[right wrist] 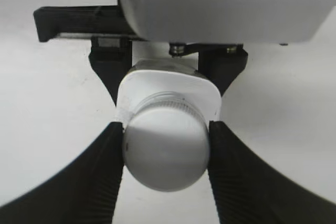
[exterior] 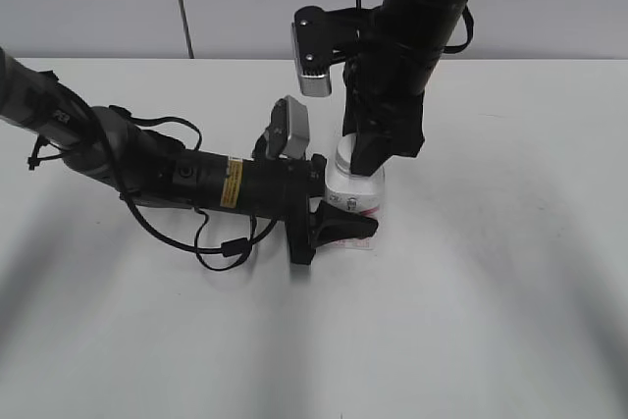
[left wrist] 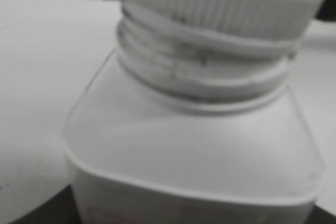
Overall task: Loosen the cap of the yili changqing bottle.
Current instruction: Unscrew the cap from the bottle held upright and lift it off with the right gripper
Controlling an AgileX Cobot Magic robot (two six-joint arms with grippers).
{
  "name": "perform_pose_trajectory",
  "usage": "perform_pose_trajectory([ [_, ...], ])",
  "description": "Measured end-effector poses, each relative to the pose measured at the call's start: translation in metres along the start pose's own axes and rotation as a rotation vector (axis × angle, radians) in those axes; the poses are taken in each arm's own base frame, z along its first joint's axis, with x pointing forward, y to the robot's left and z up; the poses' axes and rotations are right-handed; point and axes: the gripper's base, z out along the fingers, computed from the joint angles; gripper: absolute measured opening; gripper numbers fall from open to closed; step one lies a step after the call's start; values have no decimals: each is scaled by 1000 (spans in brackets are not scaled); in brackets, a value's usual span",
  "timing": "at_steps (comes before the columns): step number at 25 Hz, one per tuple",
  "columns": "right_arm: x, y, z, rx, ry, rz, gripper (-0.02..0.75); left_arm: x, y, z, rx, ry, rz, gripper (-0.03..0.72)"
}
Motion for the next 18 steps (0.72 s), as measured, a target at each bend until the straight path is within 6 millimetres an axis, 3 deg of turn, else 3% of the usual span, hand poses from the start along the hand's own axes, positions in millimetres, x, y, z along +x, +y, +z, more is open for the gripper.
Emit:
perform_pose_trajectory([
  [18,-1,1,-5,-16,10,-216,389,-1,-2,1,21,-10,5,394],
])
